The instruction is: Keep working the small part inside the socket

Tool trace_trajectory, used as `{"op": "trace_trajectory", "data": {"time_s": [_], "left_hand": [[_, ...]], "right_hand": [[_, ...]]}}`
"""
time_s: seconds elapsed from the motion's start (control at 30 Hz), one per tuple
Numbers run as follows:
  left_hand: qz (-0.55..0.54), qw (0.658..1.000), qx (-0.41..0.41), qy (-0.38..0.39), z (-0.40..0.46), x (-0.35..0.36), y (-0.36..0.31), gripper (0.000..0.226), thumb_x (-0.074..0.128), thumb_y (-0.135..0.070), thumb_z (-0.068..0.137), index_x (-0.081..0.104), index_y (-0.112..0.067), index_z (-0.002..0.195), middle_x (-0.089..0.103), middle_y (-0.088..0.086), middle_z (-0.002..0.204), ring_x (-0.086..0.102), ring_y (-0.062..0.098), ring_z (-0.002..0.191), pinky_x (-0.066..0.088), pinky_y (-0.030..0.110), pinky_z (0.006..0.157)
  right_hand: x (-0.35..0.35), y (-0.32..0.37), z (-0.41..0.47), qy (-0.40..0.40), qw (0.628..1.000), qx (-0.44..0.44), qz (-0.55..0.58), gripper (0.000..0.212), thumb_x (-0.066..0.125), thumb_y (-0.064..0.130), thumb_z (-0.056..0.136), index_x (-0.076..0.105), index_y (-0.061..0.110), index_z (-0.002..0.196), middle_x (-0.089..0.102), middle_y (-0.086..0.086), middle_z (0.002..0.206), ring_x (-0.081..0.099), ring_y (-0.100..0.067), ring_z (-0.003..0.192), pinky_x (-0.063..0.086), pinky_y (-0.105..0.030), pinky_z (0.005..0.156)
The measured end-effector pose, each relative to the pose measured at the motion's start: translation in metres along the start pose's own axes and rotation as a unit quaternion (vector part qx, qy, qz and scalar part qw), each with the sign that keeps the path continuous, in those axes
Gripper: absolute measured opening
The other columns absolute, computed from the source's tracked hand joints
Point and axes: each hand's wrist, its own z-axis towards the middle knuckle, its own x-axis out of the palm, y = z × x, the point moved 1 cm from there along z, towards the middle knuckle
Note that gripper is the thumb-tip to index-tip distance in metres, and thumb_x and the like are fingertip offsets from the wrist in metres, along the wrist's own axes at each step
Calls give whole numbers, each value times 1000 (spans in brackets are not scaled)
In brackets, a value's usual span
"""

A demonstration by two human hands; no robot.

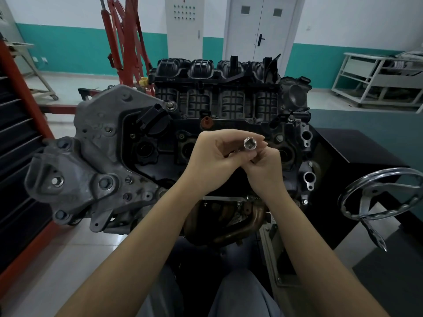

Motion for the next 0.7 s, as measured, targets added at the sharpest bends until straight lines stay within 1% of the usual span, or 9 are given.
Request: {"op": "trace_trajectory", "data": {"time_s": [0.07, 0.17, 0.2, 0.27, 0.37, 0.43, 0.5, 0.57, 0.7], "left_hand": [[6, 1000, -3, -1, 1, 0, 0, 31, 68, 14, 79, 70, -5, 104, 73, 8, 95, 71, 18, 95, 55, 30, 87], [43, 998, -4, -43, 2, 2, 2, 22, 77, 8, 74, 74, -4, 92, 74, 7, 88, 72, 16, 86, 58, 33, 83], [41, 998, -3, -50, 2, 2, 1, 21, 76, 7, 74, 74, -5, 92, 74, 7, 88, 72, 16, 86, 58, 34, 83], [16, 999, -7, -44, 1, 2, 0, 25, 71, 10, 78, 73, -7, 97, 74, 8, 91, 72, 18, 91, 57, 34, 86], [-14, 1000, -15, -5, 0, 0, 0, 27, 65, 14, 81, 72, -2, 101, 74, 11, 96, 71, 20, 96, 56, 34, 89], [9, 1000, -16, -4, 0, 1, -1, 27, 69, 12, 79, 72, -4, 101, 74, 10, 96, 71, 18, 96, 56, 34, 89], [45, 998, -14, -32, 1, 2, -1, 26, 78, 5, 73, 73, -7, 95, 74, 4, 91, 71, 12, 89, 57, 29, 84], [69, 996, -6, -52, 2, 3, 0, 22, 80, 1, 72, 74, -11, 90, 73, -2, 86, 70, 8, 84, 56, 23, 80], [34, 999, 2, -22, 2, 3, 0, 28, 73, 7, 78, 72, -11, 100, 73, 0, 91, 71, 13, 90, 56, 28, 85]], "right_hand": [[-1, 0, 2, -14, 1000, 1, 0, 25, 69, -6, 80, 70, 17, 90, 72, 18, 77, 68, 0, 79, 49, -13, 71], [-1, 0, 3, -18, 1000, -2, 7, 17, 69, -6, 78, 73, 7, 88, 74, 0, 84, 70, -15, 84, 54, -26, 76], [-1, 0, 2, -15, 1000, -5, 12, 16, 70, -4, 80, 73, 7, 90, 74, 1, 86, 70, -15, 86, 53, -25, 77], [-1, 0, 1, 2, 1000, -4, 15, 18, 67, 2, 83, 69, 17, 94, 73, 13, 87, 69, -6, 87, 50, -18, 76], [0, 1, 1, 20, 1000, 15, 9, 22, 63, 5, 85, 66, 26, 89, 71, 22, 81, 67, 2, 81, 48, -13, 71], [-1, -2, 1, 3, 1000, 11, 5, 26, 65, -2, 82, 69, 23, 86, 72, 17, 80, 68, -2, 81, 49, -15, 72], [-1, -4, 1, -11, 1000, 8, 14, 22, 67, -6, 80, 72, 15, 85, 74, 5, 83, 70, -12, 83, 52, -22, 74], [-1, -3, 0, -15, 1000, 4, 26, 22, 68, -5, 81, 72, 15, 87, 74, 3, 86, 70, -14, 86, 52, -23, 76], [-1, 3, 1, 16, 1000, -1, 3, 35, 62, -6, 84, 65, 29, 88, 70, 24, 81, 65, 5, 81, 47, -10, 71]]}}
